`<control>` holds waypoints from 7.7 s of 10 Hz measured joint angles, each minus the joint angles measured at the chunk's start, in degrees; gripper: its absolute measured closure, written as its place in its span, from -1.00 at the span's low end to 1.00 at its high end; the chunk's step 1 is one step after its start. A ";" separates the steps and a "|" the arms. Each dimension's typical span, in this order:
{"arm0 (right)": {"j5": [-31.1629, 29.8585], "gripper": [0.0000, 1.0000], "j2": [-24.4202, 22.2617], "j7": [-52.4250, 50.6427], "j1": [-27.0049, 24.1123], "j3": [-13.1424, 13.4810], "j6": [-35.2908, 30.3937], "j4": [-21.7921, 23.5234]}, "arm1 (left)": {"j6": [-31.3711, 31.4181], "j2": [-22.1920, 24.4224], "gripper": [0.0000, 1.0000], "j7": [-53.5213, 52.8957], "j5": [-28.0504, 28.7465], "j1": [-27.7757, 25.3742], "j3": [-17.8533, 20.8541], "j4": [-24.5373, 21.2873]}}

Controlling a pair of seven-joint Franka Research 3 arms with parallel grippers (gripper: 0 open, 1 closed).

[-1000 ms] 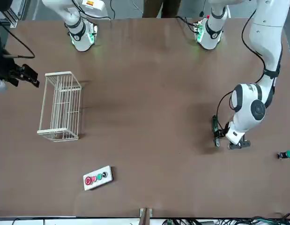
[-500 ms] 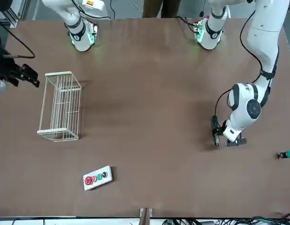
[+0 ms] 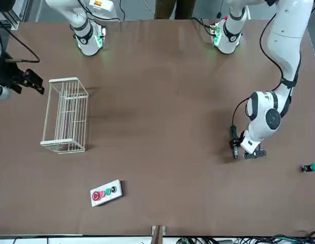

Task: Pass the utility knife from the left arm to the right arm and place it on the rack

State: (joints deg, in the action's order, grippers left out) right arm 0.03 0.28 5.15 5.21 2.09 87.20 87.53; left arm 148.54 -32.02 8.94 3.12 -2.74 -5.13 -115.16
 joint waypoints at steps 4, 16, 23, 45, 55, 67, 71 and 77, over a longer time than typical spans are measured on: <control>0.00 -1.00 -0.04 -0.55 0.09 -0.68 0.00 -1.20 | 0.12 -0.63 -0.22 0.34 0.87 -0.09 0.02 0.81; 0.03 -1.00 -0.05 -1.18 0.15 -1.41 -0.05 -1.89 | -23.55 0.68 0.30 12.32 1.05 -0.06 -1.96 16.48; 0.09 -1.00 0.19 -3.95 0.81 -20.21 4.87 -2.49 | -37.35 3.03 0.30 54.60 -3.64 4.94 -12.53 27.12; -16.14 -0.99 33.33 -24.27 15.12 -36.15 22.83 -23.45 | -40.40 5.31 0.30 101.89 -6.55 16.85 -20.88 38.28; -17.17 -0.72 34.46 -21.20 15.79 -36.47 23.55 -23.44 | -41.65 8.28 0.30 102.33 -7.70 16.27 -20.88 38.37; -17.18 0.23 34.49 -19.96 16.08 -37.26 24.07 -23.57 | -41.64 8.35 0.30 102.32 -7.73 16.58 -20.83 38.40; -17.18 0.23 34.49 -19.96 16.05 -37.25 24.08 -23.58 | -41.58 8.35 0.30 102.32 -7.73 16.59 -20.83 38.42; -17.13 0.23 34.49 -19.97 15.91 -37.26 24.31 -23.75 | -41.32 8.35 0.30 102.26 -7.73 16.54 -20.82 38.64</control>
State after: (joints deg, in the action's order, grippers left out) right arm -17.10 34.77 -14.82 21.12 -35.17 111.51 63.78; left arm 107.22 -23.67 111.20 -4.62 13.80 -25.95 -76.53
